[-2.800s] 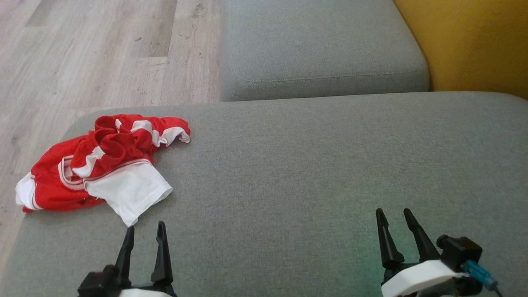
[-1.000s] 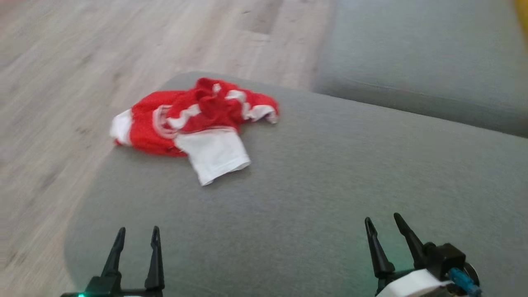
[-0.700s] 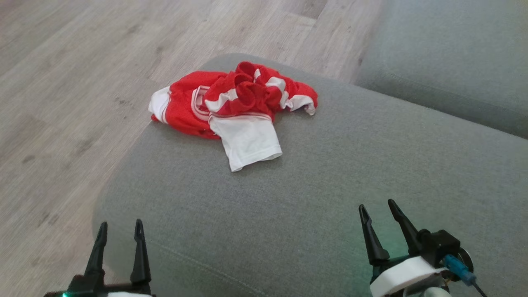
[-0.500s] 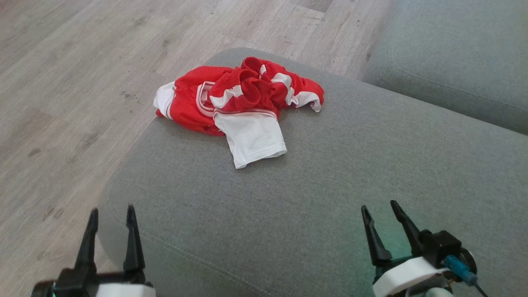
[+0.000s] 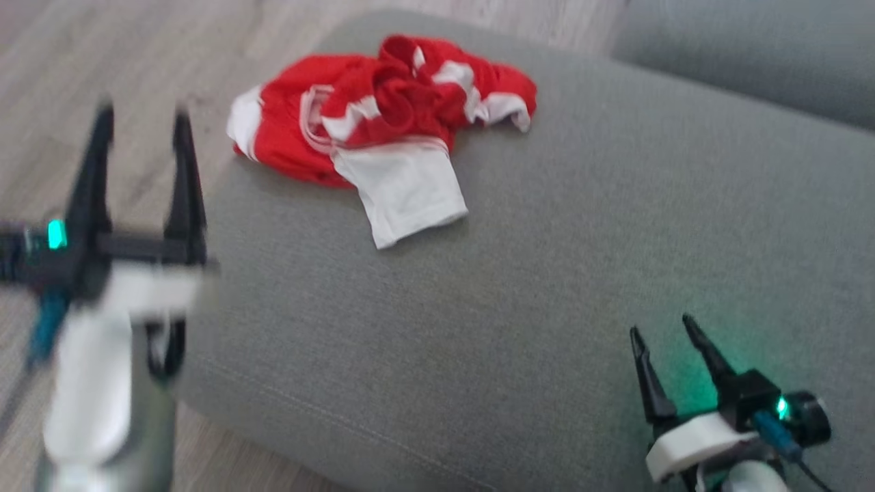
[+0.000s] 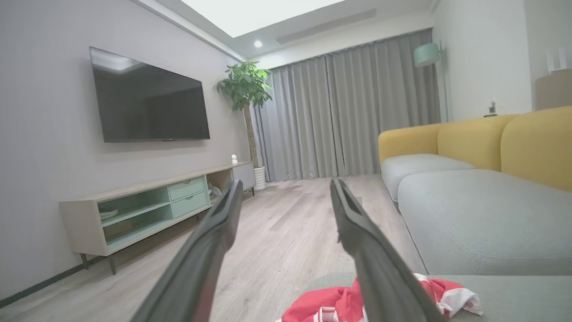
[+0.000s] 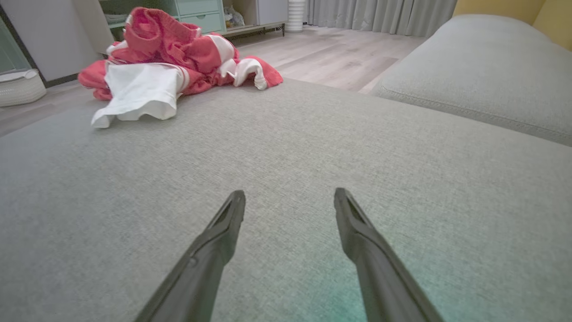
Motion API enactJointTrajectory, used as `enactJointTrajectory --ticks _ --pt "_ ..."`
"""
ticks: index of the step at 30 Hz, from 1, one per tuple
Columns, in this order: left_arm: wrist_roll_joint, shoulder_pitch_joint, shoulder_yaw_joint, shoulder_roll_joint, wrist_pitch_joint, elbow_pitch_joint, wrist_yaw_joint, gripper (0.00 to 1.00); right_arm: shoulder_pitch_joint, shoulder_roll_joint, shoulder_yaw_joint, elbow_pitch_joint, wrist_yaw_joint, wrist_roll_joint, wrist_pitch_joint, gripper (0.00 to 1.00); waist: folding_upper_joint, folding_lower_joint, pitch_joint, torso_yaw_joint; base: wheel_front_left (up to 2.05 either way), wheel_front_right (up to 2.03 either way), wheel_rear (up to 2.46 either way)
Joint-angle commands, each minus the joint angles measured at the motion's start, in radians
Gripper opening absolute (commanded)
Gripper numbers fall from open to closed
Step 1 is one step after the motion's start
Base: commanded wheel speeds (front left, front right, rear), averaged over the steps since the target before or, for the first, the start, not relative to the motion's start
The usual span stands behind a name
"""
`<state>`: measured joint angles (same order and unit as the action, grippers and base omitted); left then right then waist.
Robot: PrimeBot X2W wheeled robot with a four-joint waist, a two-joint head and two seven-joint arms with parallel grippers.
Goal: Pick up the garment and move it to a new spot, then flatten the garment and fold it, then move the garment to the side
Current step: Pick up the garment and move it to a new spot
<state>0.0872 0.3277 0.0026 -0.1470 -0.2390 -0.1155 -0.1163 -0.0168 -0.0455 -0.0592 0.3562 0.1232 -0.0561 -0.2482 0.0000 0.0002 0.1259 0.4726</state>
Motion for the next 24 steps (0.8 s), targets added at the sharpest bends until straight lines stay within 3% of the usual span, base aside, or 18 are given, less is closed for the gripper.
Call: enactJointTrajectory --ticks 1,8,12,18,24 --pt "0.008 0.126 0.017 -0.044 0.021 -0.018 -0.006 1.00 0.053 -0.014 -0.013 -0.038 0.008 -0.021 -0.014 1.00 0.0000 -0.0002 0.081 -0.032 0.00 0.00 0.00" --pt "0.090 0.511 -0.049 -0.089 0.177 -0.357 -0.013 1.00 0.116 -0.057 0.026 -0.069 0.008 -0.043 -0.014 1.00 0.0000 -0.0002 0.214 -0.074 0.00 0.00 0.00" --pt "0.173 0.655 -0.162 -0.111 0.264 -0.523 -0.014 1.00 0.141 -0.084 0.031 -0.086 0.008 -0.048 -0.014 1.00 0.0000 -0.0002 0.265 -0.097 0.00 0.00 0.00" --pt "0.307 0.776 -0.346 -0.121 0.347 -0.695 -0.014 1.00 0.154 -0.107 0.040 -0.108 0.008 -0.056 -0.014 1.00 0.0000 -0.0002 0.323 -0.102 0.00 0.00 0.00" --pt "0.366 0.816 -0.438 -0.137 0.366 -0.849 -0.014 1.00 0.178 -0.100 0.033 -0.117 0.008 -0.063 -0.014 1.00 0.0000 -0.0002 0.358 -0.117 0.00 0.00 0.00"
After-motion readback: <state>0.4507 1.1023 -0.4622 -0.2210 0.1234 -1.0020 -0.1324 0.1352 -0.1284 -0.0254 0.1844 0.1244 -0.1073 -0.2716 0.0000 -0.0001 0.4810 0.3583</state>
